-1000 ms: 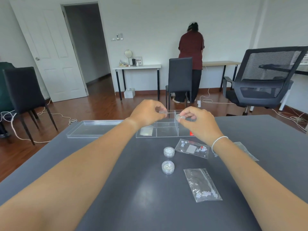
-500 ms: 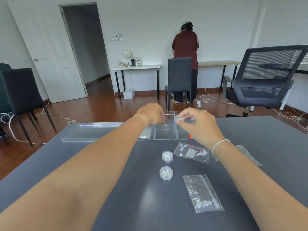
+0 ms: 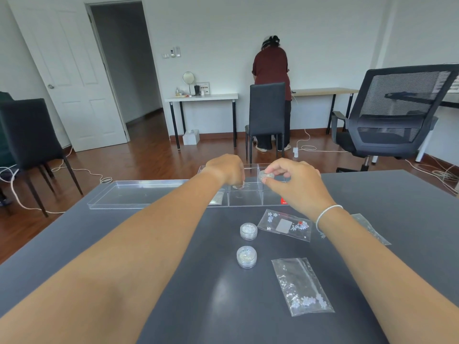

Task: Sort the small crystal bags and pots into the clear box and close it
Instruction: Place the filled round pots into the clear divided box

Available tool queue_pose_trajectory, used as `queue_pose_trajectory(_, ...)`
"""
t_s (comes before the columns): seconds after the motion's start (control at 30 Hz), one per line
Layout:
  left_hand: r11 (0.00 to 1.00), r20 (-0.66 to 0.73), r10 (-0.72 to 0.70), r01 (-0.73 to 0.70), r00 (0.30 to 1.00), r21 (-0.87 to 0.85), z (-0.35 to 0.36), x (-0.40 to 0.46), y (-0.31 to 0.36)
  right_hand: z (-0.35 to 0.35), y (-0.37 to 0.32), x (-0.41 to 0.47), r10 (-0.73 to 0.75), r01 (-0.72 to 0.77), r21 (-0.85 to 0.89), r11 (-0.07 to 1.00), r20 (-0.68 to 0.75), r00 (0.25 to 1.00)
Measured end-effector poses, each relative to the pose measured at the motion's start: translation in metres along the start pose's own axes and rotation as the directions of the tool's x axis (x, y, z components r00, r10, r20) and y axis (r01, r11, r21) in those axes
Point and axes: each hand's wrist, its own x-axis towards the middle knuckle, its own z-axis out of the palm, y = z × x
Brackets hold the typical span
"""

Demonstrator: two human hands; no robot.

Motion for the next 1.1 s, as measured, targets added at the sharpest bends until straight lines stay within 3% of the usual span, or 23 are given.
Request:
queue_pose_trajectory(0.3,0.991,-0.110,0.013,-0.028,0.994,-0.131,-0.012,-0.014,-0.005,0.001,0.000,-0.001,0.013,-0.013,0.002,1.000,0.022,1.000)
queue_pose_trajectory(0.47,0.926,-0.272,0.062,-0.157,0.960,-0.343,-0.010,-0.048,-0.015,0.003,-0.002,-0.002,0.018,-0.019,0.040,0.999,0.036,0.999)
queue_pose_trajectory(0.57,0.896,-0.319,0.108,-0.231,0.942,-0.378,0.000,-0.072,-0.017,0.005,-0.003,-0.003,0.008,-0.010,0.059,0.998,0.034,0.999)
queue_pose_trajectory(0.83,0.790,-0.229,0.208,-0.301,0.951,-0.534,0.024,-0.116,-0.015,0.013,-0.004,0.000,-0.004,0.002,0.087,0.996,0.024,1.000)
queue_pose_trajectory(1.1,0.776,-0.166,0.225,-0.280,0.960,-0.565,0.031,-0.121,-0.017,0.023,-0.005,0.018,-0.001,0.000,0.012,1.000,0.059,0.998)
